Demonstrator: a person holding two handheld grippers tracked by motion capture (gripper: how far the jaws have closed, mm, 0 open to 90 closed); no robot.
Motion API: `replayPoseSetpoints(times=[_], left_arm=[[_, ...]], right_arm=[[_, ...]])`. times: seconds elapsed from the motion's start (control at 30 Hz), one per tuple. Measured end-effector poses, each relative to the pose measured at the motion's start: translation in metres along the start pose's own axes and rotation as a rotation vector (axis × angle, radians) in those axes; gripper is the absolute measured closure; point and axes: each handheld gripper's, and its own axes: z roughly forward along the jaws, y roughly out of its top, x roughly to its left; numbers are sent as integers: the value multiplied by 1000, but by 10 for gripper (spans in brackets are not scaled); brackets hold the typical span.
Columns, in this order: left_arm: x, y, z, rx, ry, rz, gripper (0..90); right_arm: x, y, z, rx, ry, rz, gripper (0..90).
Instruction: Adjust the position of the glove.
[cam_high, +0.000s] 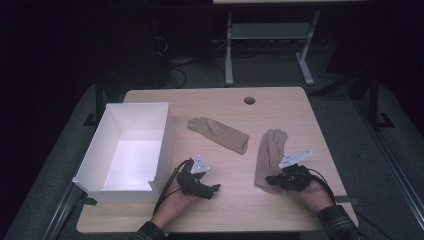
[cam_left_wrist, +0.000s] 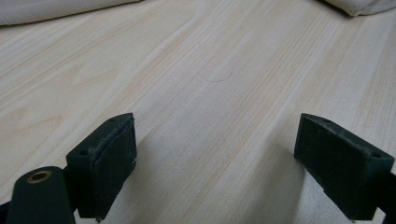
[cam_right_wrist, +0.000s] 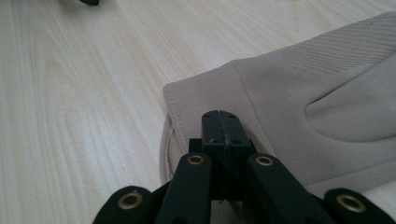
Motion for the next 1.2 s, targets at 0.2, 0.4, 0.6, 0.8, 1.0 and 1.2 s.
replayPoseSetpoints(times=[0.2,0.4,0.6,0.8,1.0,1.2], left_arm=[[0,0,0,-4,-1,-4,124],[1,0,0,6,0,8,124],[1,0,0,6,1,11,124],[1,0,-1,6,2,11,124],[0,0,0,6,1,7,124],[0,0,0,6,1,7,124]], right_arm=[[7,-7,-6,10,13,-5,900],[13,-14,-12,15,17,-14,900],[22,-26,-22,27,16,-19,900],[31,-34,-29,32,25,-37,900],[38,-39,-33,41,29,-42,900],[43,-44,-36,46,36,-40,900]])
